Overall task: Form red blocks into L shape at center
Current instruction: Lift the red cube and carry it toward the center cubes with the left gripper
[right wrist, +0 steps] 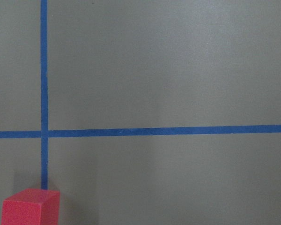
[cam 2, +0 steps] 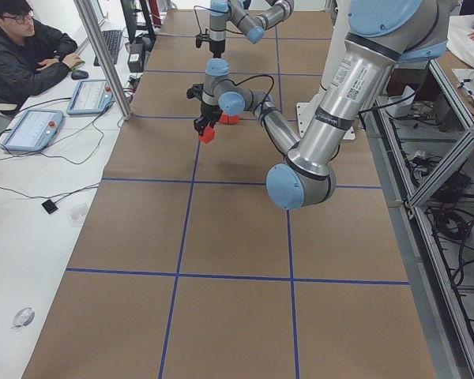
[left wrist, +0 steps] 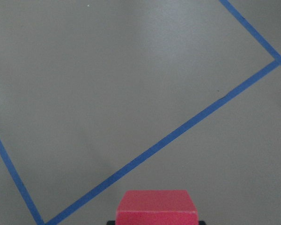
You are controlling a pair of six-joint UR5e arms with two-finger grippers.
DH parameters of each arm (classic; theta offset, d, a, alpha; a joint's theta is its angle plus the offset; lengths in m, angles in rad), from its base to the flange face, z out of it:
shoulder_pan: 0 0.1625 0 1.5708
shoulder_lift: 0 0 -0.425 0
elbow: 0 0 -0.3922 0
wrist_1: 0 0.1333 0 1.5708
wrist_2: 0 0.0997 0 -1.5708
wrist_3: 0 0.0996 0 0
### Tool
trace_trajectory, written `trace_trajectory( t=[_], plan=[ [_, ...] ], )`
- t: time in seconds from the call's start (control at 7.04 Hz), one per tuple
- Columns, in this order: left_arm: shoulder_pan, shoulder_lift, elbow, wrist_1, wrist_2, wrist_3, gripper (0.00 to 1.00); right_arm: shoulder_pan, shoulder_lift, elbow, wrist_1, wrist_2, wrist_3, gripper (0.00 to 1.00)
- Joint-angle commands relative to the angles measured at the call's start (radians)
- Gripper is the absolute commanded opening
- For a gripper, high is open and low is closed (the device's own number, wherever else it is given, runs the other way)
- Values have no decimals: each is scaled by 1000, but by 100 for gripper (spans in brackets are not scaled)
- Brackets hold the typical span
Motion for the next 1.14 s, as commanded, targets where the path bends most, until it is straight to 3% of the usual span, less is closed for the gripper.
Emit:
trace_trajectory(
  t=[0.0,0.28,0.99],
  plan=[
    [58,-40,41,1,1,76,0,16,-8,0,0,2,-1,99],
    [98,-74,65,7,9,118,0,75,-78,0,37,25,-111,99],
    [142,-97,71,23,49,82,0,85,-88,0,38,27,-116,99]
  ],
)
